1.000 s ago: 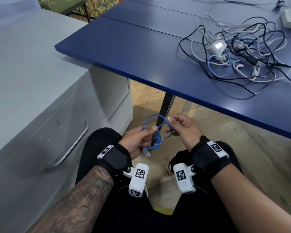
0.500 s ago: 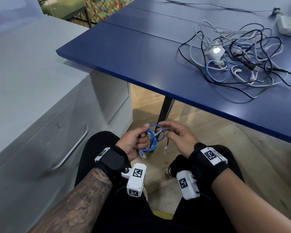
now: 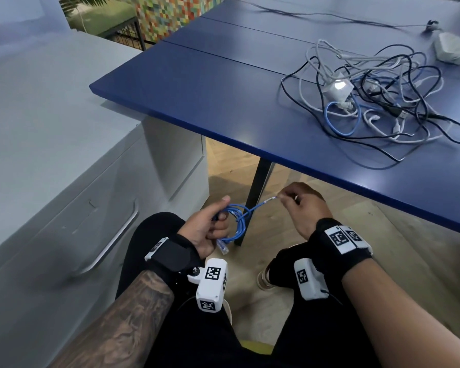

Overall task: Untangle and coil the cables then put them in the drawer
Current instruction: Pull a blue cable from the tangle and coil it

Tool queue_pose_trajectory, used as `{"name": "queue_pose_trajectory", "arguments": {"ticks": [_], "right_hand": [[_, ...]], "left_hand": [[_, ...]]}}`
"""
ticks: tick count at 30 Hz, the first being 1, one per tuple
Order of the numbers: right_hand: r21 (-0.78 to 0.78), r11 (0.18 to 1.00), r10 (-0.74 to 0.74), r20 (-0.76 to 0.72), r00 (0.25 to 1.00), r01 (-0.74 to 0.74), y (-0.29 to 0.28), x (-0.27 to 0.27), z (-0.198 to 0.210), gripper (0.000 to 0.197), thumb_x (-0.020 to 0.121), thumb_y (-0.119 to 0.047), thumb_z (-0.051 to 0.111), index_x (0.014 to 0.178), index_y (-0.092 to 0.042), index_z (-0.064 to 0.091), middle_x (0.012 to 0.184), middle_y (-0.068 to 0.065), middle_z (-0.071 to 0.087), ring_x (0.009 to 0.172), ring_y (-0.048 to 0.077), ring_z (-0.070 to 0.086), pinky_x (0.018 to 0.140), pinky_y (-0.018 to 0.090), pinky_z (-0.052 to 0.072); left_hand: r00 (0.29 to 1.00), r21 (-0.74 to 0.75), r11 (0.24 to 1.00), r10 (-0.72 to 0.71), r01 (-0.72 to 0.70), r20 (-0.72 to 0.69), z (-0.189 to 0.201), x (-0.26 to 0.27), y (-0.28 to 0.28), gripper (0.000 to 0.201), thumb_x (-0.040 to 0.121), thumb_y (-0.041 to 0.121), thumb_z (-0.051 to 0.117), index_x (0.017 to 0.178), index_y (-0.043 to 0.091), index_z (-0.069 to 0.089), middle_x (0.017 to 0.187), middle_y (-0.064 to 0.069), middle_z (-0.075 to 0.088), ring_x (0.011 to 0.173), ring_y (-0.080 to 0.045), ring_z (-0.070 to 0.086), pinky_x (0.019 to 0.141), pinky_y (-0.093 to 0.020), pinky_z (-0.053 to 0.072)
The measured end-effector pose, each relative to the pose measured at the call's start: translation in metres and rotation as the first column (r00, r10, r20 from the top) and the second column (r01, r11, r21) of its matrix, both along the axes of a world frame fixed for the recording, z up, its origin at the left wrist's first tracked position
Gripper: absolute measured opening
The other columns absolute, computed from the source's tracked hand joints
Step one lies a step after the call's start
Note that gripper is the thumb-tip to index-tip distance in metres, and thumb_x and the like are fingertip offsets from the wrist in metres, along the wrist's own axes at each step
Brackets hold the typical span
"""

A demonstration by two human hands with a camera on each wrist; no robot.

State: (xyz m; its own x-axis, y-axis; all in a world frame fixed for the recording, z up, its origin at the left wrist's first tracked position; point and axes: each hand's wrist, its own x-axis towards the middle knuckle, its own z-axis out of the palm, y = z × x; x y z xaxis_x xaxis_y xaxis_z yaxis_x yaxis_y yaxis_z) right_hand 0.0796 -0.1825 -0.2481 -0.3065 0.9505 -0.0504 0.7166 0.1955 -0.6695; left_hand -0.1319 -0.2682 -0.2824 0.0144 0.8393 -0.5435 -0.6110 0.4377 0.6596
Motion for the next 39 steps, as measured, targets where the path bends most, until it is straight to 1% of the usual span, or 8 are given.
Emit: {"name": "queue_pose_trajectory", "arguments": {"ticks": [9, 12, 16, 19, 22, 27, 30, 39], "right_hand": [[-0.015, 0.989, -0.145, 0.007, 0.989, 0.145, 0.013, 0.001, -0.009, 0.012, 0.099, -0.033, 0.054, 0.09, -0.026, 0.06, 0.102, 0.0, 0.06, 0.093, 0.021, 0.056, 0.082, 0.03, 0.042], [-0.069, 0.995, -0.073, 0.064, 0.995, 0.077, 0.007, -0.001, -0.01, 0.013, 0.101, -0.032, 0.051, 0.099, -0.023, 0.06, 0.105, -0.001, 0.057, 0.091, 0.019, 0.054, 0.078, 0.027, 0.04], [-0.276, 0.955, 0.089, -0.063, 0.994, -0.103, -0.005, 0.001, -0.016, 0.011, 0.1, -0.03, 0.054, 0.1, -0.032, 0.065, 0.097, -0.005, 0.064, 0.084, 0.015, 0.063, 0.062, 0.02, 0.047], [-0.323, 0.933, 0.141, -0.07, 0.988, -0.156, -0.016, -0.002, -0.03, 0.009, 0.095, -0.024, 0.063, 0.087, -0.028, 0.065, 0.083, -0.001, 0.067, 0.075, 0.016, 0.064, 0.071, 0.031, 0.054], [-0.37, 0.928, -0.034, -0.219, 0.975, -0.051, -0.022, -0.01, -0.04, 0.015, 0.094, -0.015, 0.064, 0.081, -0.021, 0.06, 0.072, 0.001, 0.067, 0.062, 0.015, 0.066, 0.062, 0.031, 0.05], [-0.475, 0.876, -0.335, -0.472, 0.815, 0.085, -0.026, -0.022, -0.043, 0.01, 0.095, -0.01, 0.063, 0.086, -0.013, 0.061, 0.075, 0.007, 0.073, 0.073, 0.026, 0.074, 0.068, 0.038, 0.059], [-0.522, 0.848, -0.408, -0.533, 0.742, 0.092, -0.027, -0.022, -0.044, 0.005, 0.095, -0.01, 0.064, 0.091, -0.013, 0.063, 0.079, 0.01, 0.074, 0.076, 0.029, 0.074, 0.073, 0.039, 0.061], [-0.646, 0.76, -0.536, -0.566, 0.626, 0.066, -0.042, -0.034, -0.056, 0.008, 0.096, -0.006, 0.061, 0.096, -0.011, 0.067, 0.072, 0.003, 0.073, 0.062, 0.015, 0.072, 0.059, 0.023, 0.059]], "left_hand": [[0.993, -0.009, 1.0, -0.011, 0.01, -0.115, 0.001, -0.001, 0.001, 0.04, 0.093, 0.026, 0.059, 0.059, 0.018, 0.039, 0.05, 0.006, 0.021, 0.039, -0.007, 0.016, 0.035, -0.018, 0.017], [0.998, 0.006, 0.999, 0.043, -0.043, -0.05, -0.001, -0.004, 0.0, 0.039, 0.092, 0.027, 0.06, 0.06, 0.018, 0.039, 0.051, 0.006, 0.023, 0.039, -0.007, 0.017, 0.035, -0.018, 0.017], [0.988, 0.05, 0.993, 0.105, -0.111, 0.114, -0.001, -0.01, 0.002, 0.039, 0.093, 0.032, 0.059, 0.061, 0.018, 0.041, 0.05, 0.006, 0.023, 0.038, -0.006, 0.017, 0.033, -0.017, 0.021], [0.989, 0.052, 0.996, 0.065, -0.072, 0.131, -0.003, -0.009, 0.002, 0.042, 0.094, 0.036, 0.057, 0.061, 0.018, 0.04, 0.05, 0.006, 0.023, 0.038, -0.006, 0.018, 0.038, -0.017, 0.017], [0.995, 0.031, 0.999, 0.022, -0.025, 0.098, -0.002, -0.003, 0.001, 0.045, 0.096, 0.04, 0.054, 0.061, 0.018, 0.037, 0.051, 0.004, 0.024, 0.04, -0.009, 0.023, 0.047, -0.02, 0.02], [0.997, 0.008, 1.0, 0.031, -0.03, -0.067, -0.001, 0.005, 0.001, 0.047, 0.097, 0.045, 0.051, 0.061, 0.019, 0.035, 0.055, 0.0, 0.026, 0.048, -0.016, 0.032, 0.062, -0.029, 0.035], [0.995, -0.002, 1.0, 0.021, -0.021, -0.093, -0.001, 0.005, 0.0, 0.047, 0.096, 0.045, 0.052, 0.061, 0.019, 0.036, 0.054, 0.0, 0.023, 0.047, -0.015, 0.028, 0.059, -0.026, 0.039], [0.999, -0.005, 0.999, -0.034, 0.034, 0.037, -0.002, 0.008, 0.0, 0.047, 0.097, 0.043, 0.052, 0.06, 0.017, 0.038, 0.05, 0.003, 0.024, 0.038, -0.008, 0.023, 0.046, -0.019, 0.031]]}}
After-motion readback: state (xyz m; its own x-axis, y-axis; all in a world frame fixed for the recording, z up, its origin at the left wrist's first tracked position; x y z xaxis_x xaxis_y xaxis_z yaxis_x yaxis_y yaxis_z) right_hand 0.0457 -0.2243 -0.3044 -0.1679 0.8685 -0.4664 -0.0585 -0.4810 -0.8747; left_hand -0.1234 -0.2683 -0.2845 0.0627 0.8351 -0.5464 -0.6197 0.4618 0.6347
